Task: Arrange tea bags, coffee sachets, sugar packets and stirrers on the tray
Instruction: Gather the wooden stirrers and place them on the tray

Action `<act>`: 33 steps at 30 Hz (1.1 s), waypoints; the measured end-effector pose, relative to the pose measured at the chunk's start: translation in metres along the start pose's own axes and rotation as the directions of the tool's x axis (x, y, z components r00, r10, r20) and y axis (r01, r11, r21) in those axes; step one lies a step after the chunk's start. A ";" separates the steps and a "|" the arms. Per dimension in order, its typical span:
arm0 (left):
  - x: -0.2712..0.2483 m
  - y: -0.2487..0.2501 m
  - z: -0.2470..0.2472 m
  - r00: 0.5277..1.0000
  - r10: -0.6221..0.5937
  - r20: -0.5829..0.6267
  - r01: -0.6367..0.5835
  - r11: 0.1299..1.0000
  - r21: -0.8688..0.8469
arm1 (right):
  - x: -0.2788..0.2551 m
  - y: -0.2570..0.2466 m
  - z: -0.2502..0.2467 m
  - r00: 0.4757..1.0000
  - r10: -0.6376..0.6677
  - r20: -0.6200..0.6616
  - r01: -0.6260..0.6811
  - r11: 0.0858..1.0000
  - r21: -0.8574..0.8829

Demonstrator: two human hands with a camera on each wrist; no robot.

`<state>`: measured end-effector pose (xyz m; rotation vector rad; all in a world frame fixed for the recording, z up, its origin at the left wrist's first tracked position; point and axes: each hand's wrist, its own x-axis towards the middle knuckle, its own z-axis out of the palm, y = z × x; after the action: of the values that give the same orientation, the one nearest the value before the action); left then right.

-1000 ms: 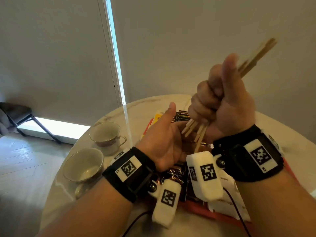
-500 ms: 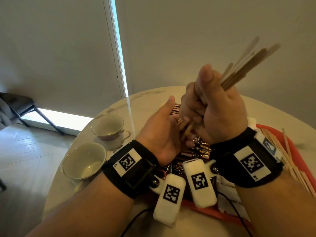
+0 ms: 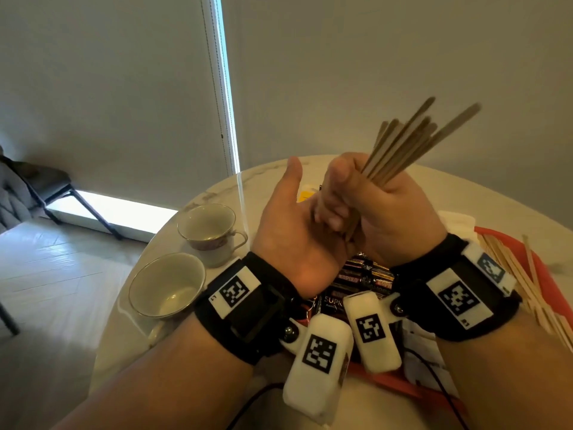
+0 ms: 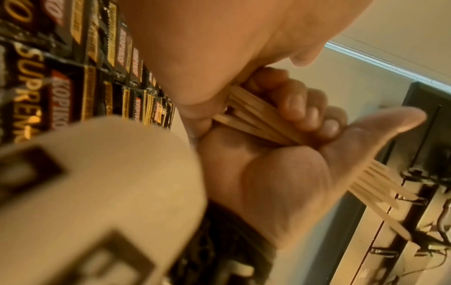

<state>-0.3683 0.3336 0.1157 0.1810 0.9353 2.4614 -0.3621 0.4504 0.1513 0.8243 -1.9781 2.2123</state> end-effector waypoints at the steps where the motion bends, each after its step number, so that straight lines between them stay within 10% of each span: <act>1: -0.001 0.000 0.000 1.000 0.010 0.017 -0.010 1.000 0.001 | -0.001 0.000 -0.001 1.000 0.026 -0.016 -0.026 1.000 0.007; 7: -0.007 0.010 0.019 0.952 0.285 0.112 -0.306 0.863 0.403 | -0.015 -0.007 -0.022 0.960 0.280 -0.013 -0.279 0.949 -0.148; 13: -0.005 0.022 0.043 0.933 0.269 0.239 -0.355 0.574 0.738 | -0.022 -0.014 -0.023 0.919 0.383 0.098 -0.303 0.841 -0.447; 19: -0.002 0.028 0.049 0.872 0.453 0.185 -0.476 0.699 0.534 | -0.018 -0.024 -0.039 0.918 0.387 0.080 -0.378 0.919 -0.113; 25: 0.007 0.033 0.062 0.769 0.629 0.113 -0.620 0.691 0.370 | -0.008 -0.030 -0.058 0.830 0.479 -0.286 -0.301 0.816 0.494; 33: 0.012 0.018 0.067 0.796 0.566 0.212 -0.576 0.606 0.549 | -0.008 -0.021 -0.045 0.836 0.452 -0.310 -0.429 0.892 0.145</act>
<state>-0.3667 0.3680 0.1775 0.8400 1.8705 2.5960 -0.3630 0.4990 0.1657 -0.0408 -2.0769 2.4508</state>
